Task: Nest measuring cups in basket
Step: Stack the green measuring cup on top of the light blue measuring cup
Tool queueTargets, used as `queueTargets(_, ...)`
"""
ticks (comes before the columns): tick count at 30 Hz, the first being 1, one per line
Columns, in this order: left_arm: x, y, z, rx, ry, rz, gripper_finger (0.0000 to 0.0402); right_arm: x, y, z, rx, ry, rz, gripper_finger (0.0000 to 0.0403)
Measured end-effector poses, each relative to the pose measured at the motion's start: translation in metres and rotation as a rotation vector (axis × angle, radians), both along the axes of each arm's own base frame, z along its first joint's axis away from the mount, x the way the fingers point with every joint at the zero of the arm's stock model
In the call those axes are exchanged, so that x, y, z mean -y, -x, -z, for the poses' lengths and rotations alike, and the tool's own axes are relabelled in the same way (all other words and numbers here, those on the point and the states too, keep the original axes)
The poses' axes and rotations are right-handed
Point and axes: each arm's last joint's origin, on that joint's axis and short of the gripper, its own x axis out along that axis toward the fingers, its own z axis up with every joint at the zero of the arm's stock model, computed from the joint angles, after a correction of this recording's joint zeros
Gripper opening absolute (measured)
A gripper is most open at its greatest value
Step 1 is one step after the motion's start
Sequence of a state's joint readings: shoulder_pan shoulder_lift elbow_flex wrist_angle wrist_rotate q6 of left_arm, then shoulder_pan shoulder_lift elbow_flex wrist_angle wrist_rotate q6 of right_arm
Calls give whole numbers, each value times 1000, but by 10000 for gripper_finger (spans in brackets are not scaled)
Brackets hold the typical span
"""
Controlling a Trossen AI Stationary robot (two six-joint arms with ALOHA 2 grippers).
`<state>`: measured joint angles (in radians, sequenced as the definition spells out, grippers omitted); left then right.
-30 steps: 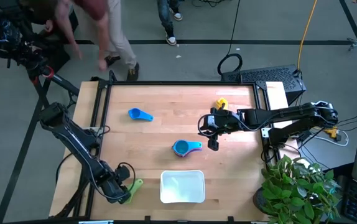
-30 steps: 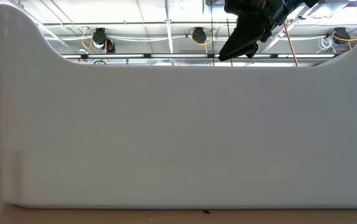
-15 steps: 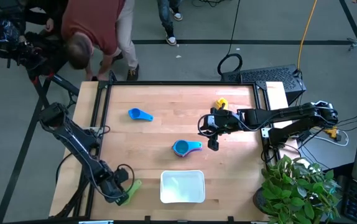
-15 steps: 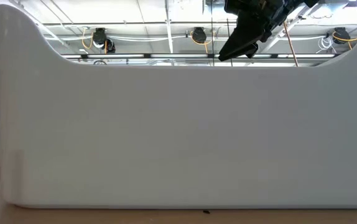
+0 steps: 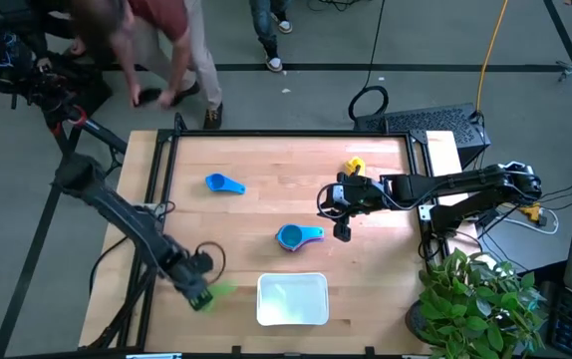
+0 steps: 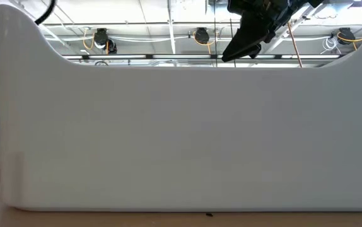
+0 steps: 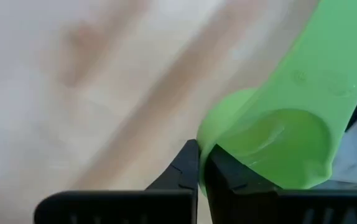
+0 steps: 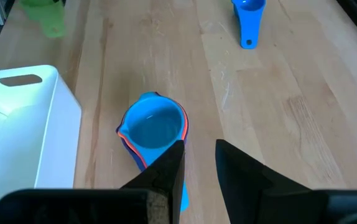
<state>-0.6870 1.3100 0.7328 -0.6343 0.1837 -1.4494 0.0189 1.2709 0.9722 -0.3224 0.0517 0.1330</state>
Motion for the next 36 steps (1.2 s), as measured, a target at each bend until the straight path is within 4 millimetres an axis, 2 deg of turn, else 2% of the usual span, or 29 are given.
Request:
queueTargets(3, -27, 0, -22, -10, -72, 28, 7, 0, 0, 0, -3, 7, -6, 84)
queueTargets(7, -61, -12, -51, 100, -172, 55, 7, 0, 0, 0, -4, 16, -9, 84)
queueTargets(10, -84, -30, -66, 205, -225, 95, 7, 3, 1, 0, -8, 45, 14, 84)
queueTargets(17, -135, -78, -81, 288, -349, 221, 7, 19, 16, -8, -34, 78, 104, 84)
queueTargets(22, -161, -114, -86, 316, -379, 330, 7, 31, 30, -17, -29, 71, 167, 84)
queueTargets(27, -176, -148, -83, 327, -383, 433, 7, 41, 43, -27, 3, 93, 242, 84)
queueTargets(32, -186, -173, -71, 328, -359, 502, 7, 47, 53, -32, 6, 102, 283, 84)
queueTargets(36, -189, -185, -66, 340, -364, 528, 7, 47, 55, -33, 3, 101, 284, 84)
